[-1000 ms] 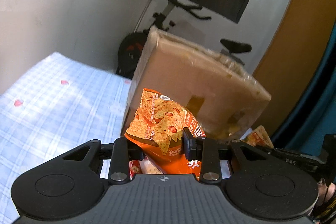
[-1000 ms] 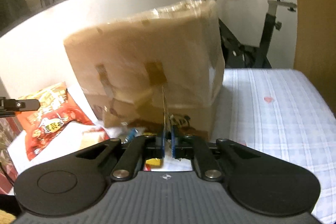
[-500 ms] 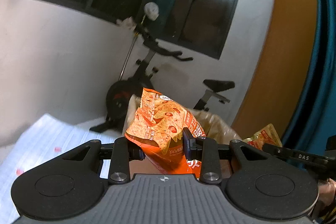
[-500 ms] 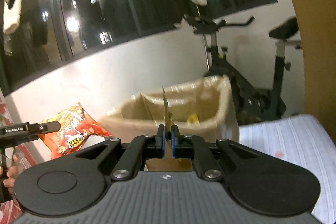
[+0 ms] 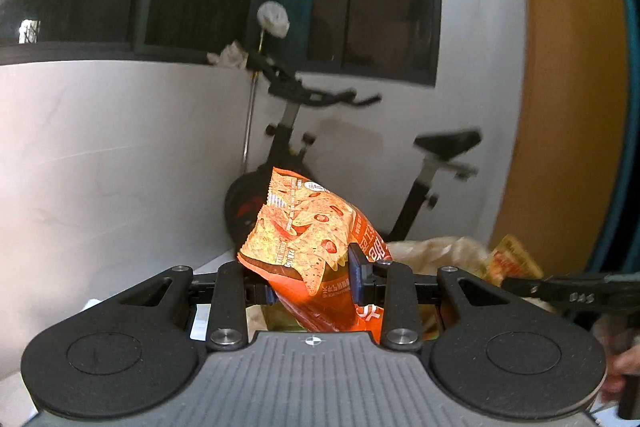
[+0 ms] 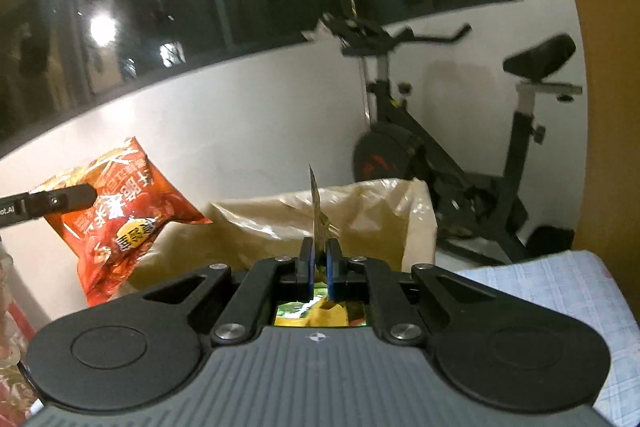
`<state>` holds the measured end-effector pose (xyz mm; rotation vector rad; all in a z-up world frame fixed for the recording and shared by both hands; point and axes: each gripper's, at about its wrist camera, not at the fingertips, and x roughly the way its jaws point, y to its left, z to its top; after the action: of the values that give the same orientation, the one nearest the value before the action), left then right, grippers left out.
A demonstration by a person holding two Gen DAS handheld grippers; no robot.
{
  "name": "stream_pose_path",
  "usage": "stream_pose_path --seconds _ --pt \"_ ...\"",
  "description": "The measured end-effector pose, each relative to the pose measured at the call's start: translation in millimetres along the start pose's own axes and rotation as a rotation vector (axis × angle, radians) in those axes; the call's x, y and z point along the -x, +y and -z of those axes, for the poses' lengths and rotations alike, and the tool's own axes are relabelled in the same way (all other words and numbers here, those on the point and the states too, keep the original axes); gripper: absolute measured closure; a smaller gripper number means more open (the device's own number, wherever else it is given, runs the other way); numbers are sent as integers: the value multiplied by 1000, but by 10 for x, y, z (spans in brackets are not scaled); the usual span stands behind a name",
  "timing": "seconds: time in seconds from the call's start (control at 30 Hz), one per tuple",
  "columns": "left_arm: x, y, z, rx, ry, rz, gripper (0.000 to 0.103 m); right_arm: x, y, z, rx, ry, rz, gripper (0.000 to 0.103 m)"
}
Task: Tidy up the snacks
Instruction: 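Carry both packets over the box and open both grippers to drop them, then grasp the cracker pack with the left gripper while the right gripper grasps the yellow candy packet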
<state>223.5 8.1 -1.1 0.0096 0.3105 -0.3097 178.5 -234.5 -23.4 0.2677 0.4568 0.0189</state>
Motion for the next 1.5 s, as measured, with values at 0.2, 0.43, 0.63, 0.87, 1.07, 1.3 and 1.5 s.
stream_pose_path --seconds 0.2,0.43,0.63,0.87,1.07,1.3,1.5 --pt "-511 -42 52 -42 106 -51 67 -388 -62 -3 -37 82 55 97" --pt "-699 81 101 -40 191 -89 26 -498 -1 13 20 99 127 81" --pt "-509 164 91 -24 194 -54 26 -418 51 51 45 81 129 65" --pt "-87 293 109 -2 168 0 26 -89 96 99 41 18 116 65" --pt "365 460 256 42 168 29 26 304 131 219 14 -46 105 64" --pt "659 460 737 58 202 44 26 635 207 502 -14 -61 73 55" --pt "552 382 1245 143 311 60 26 616 293 875 42 16 76 55"
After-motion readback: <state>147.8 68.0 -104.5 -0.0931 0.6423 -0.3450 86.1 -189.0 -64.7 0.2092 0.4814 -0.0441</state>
